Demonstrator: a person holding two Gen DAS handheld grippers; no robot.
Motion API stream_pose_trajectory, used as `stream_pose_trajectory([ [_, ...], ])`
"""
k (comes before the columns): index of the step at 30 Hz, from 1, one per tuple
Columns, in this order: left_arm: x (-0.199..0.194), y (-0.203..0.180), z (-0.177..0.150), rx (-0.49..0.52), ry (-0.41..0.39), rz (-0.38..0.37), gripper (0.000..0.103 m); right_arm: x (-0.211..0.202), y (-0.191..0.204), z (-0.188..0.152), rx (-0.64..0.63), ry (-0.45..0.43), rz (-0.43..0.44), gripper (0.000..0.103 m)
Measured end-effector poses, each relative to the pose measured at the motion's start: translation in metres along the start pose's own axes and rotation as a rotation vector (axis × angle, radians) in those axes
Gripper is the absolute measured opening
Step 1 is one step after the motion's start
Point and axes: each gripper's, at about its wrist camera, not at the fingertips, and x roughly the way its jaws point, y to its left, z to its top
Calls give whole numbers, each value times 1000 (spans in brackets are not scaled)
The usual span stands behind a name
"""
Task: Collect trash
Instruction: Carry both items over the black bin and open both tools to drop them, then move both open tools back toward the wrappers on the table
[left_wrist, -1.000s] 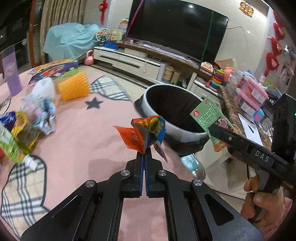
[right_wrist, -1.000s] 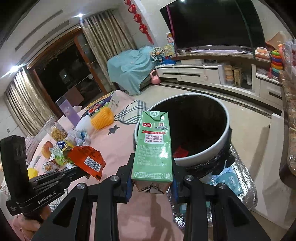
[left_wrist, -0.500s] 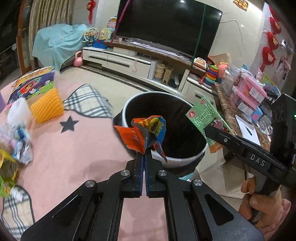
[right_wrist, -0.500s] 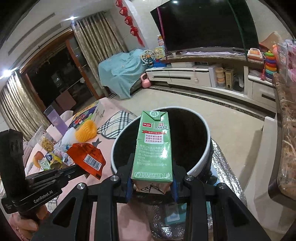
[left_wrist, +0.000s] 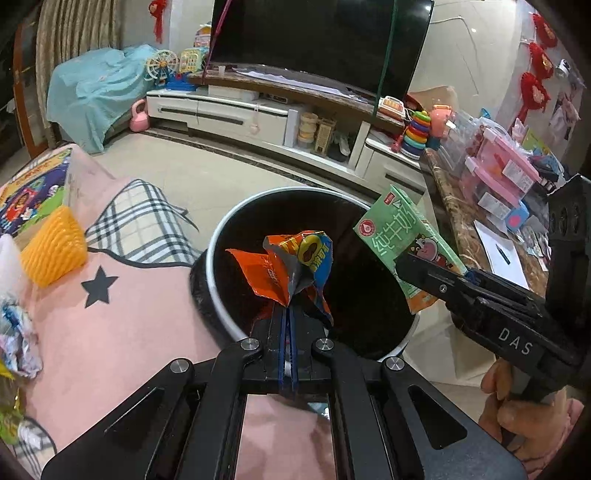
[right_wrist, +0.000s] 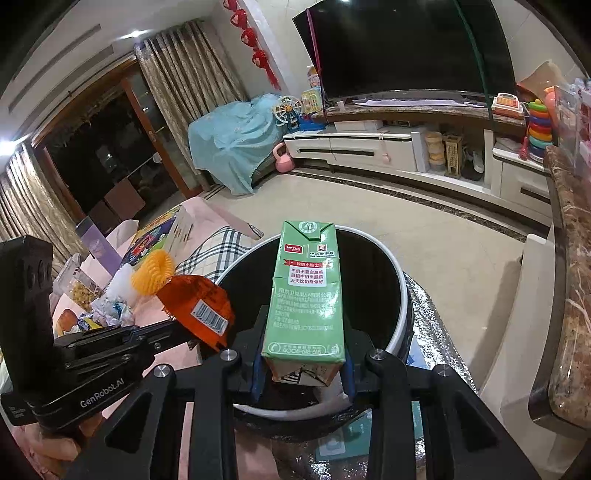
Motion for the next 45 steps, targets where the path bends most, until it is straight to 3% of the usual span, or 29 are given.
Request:
stream_pose_trajectory([
  [10, 16, 6, 6, -22, 27, -16, 1, 13, -8, 6, 14, 25, -3, 32],
  [13, 20, 6, 8, -18, 39, -14, 9, 17, -8, 8, 16, 33, -6, 35],
  [15, 21, 8, 7, -24, 47, -12, 28, 19, -10, 9, 19, 39, -9, 36],
  [16, 19, 10, 6, -31, 44, -11, 31, 18, -10, 9, 22, 39, -11, 36],
  [23, 2, 20, -7, -78, 17, -13, 41, 6, -10, 4, 48, 12, -9, 45],
  [26, -10, 24, -20, -95, -6, 5, 49, -4, -3, -3, 43, 1, 1, 48],
  [33, -51, 40, -62, -137, -84, 89, 60, -30, 29, -28, 19, -66, 54, 83],
  [45, -106, 93, -137, -242, -131, 216, 67, -23, 96, -71, -43, -5, 145, 87],
])
